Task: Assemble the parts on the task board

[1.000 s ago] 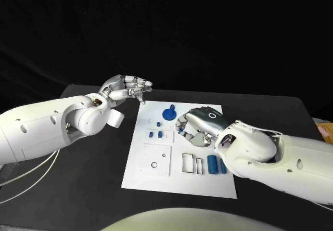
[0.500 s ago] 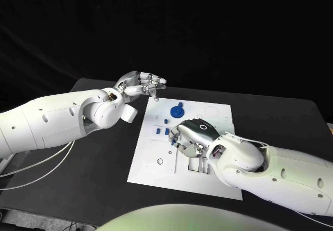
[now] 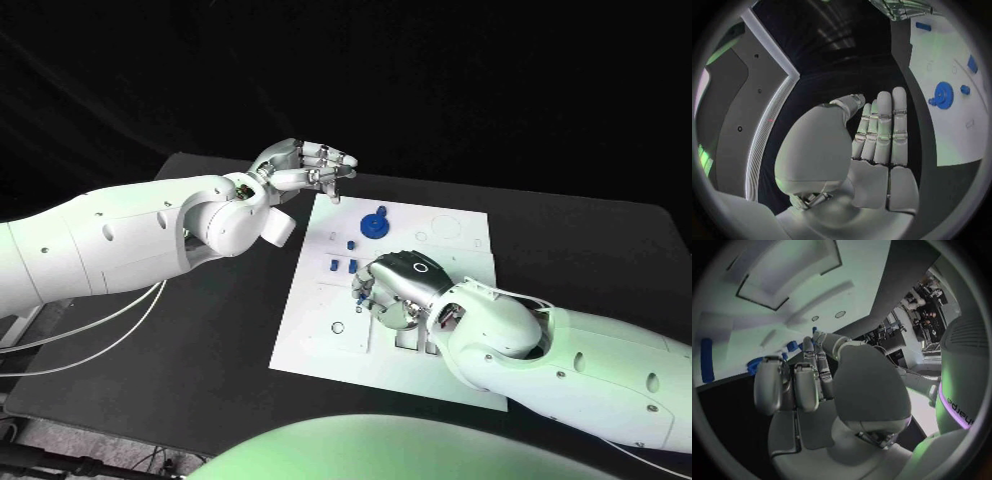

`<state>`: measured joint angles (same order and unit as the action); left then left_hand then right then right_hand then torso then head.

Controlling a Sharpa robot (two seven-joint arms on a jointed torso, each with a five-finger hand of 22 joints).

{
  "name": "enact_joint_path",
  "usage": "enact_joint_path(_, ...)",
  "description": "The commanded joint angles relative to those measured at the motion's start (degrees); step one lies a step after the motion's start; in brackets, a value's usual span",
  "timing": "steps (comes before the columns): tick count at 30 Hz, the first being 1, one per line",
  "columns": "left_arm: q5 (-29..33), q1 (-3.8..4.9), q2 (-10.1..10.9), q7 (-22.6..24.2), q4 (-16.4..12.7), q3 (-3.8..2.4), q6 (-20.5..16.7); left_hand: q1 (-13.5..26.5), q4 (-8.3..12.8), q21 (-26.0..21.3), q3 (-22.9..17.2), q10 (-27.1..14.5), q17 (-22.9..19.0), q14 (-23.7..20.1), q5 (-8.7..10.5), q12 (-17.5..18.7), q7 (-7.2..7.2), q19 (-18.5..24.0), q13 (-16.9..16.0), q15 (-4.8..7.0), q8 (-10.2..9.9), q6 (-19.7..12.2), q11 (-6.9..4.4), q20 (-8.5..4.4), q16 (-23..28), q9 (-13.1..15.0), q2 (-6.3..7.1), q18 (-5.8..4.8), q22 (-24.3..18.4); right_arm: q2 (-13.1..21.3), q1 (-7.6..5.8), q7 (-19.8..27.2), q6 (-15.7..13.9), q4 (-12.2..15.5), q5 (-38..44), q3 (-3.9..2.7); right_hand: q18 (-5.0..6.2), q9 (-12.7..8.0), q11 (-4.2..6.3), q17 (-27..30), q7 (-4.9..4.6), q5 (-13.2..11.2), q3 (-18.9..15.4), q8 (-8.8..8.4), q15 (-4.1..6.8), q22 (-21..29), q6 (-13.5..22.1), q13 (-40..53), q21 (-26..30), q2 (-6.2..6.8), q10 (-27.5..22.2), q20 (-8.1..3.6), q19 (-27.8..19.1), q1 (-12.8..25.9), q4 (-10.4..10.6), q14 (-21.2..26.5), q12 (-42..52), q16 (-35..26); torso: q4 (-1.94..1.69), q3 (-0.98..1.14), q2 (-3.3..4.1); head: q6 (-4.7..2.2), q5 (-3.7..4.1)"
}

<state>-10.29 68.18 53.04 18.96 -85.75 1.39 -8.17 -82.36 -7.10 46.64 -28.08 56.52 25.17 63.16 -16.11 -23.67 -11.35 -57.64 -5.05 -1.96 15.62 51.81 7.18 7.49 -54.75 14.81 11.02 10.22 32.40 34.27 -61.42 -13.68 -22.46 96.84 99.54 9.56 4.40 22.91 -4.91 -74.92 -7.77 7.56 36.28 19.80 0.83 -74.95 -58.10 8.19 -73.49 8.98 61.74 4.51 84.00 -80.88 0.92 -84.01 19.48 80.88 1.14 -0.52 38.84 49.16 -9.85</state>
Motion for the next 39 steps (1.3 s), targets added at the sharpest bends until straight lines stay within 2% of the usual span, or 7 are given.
enact_joint_path(1,0.2,0.06,-0.2,-0.2,0.0,-0.03,1.1,0.3,0.3,-0.2,0.1,-0.1,-0.1,-0.1,-0.09,0.2,-0.09,-0.3,0.1,-0.52,-0.3,-0.2,0.09,0.05,0.3,-0.1,-0.40,0.29,-0.1,-0.3,0.31,0.8,1.2,-0.2,0.9,0.05,-0.52,0.0,1.12,-1.2,-0.13,0.3,0.2,-0.36,0.22,-0.1,0.3,0.7,0.2,-0.39,1.5,-0.18,1.1,0.3,-0.2,-3.1,0.1,0.4,0.00,0.04,0.01,0.14,-0.06)
enact_joint_path(18,0.1,0.06,-0.1,-0.4,0.0,-0.03,1.3,0.3,0.3,-0.2,0.1,-0.1,-0.1,-0.1,-0.09,0.2,-0.09,-0.3,0.1,-0.52,-0.3,-0.2,0.09,0.05,0.3,-0.1,-0.40,0.29,-0.1,-0.6,0.76,1.0,1.6,-1.0,0.8,0.29,-0.51,0.1,1.10,-1.2,-0.16,0.3,0.2,-0.39,0.18,-0.1,0.3,0.7,0.2,-0.38,1.5,-0.15,1.0,0.3,-0.3,-3.1,0.0,0.3,-0.04,-0.04,-0.01,0.53,0.20)
enact_joint_path(39,0.1,0.07,0.0,-0.7,0.0,-0.03,1.5,0.4,0.3,-0.3,0.2,-0.2,-0.1,-0.1,-0.08,0.2,-0.11,-0.3,0.1,-0.56,-0.4,-0.2,0.12,0.10,0.3,0.0,-0.44,0.30,-0.1,-1.0,0.78,0.0,3.4,-2.0,1.6,0.43,-0.47,0.1,1.07,-1.1,-0.18,0.3,0.2,-0.42,0.15,0.0,0.3,0.8,0.4,-0.43,1.5,-0.11,1.0,0.4,-0.4,-3.1,0.0,0.3,0.01,0.02,0.01,0.67,0.19)
